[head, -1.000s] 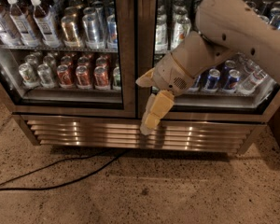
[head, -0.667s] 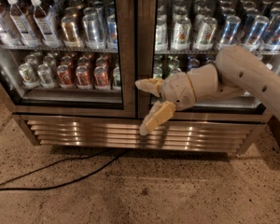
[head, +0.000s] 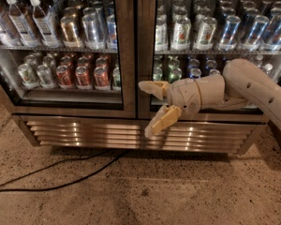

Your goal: Open left fridge door

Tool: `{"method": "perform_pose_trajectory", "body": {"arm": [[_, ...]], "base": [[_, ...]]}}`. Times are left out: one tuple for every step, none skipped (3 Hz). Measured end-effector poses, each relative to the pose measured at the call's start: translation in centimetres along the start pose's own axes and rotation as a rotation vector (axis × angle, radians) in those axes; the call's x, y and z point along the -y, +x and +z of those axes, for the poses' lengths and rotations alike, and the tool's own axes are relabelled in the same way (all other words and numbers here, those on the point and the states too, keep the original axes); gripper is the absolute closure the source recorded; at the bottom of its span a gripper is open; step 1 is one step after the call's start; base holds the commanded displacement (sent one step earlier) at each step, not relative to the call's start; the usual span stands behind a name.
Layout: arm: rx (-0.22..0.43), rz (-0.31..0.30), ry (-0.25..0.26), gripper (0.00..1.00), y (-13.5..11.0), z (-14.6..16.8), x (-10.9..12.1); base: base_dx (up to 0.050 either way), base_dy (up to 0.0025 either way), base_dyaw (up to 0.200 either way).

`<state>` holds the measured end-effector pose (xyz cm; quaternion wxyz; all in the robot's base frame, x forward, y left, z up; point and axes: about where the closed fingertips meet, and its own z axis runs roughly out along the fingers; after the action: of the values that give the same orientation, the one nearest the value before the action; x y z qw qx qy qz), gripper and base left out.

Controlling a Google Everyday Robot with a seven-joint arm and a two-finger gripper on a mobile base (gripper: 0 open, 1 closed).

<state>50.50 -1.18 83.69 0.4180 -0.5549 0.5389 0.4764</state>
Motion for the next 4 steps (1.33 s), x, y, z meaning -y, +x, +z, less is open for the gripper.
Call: {"method": "perform_pose_trajectory", "body": {"arm": [[0.090,-0.045,-0.011,0.00,-1.9,0.1,-0.8],[0.123,-0.124,0.024,0.00,-6.4,-0.9,-3.3],[0.085,-0.198,0.068,0.00,-10.9,-1.6,-6.1],[0.050,-0.245,0.089,0.00,-13.7,-1.7,-7.6]], "base": [[0.000,0.00000,0.000],[0.000,0.00000,0.000],[0.000,0.00000,0.000],[0.000,0.00000,0.000]]}}
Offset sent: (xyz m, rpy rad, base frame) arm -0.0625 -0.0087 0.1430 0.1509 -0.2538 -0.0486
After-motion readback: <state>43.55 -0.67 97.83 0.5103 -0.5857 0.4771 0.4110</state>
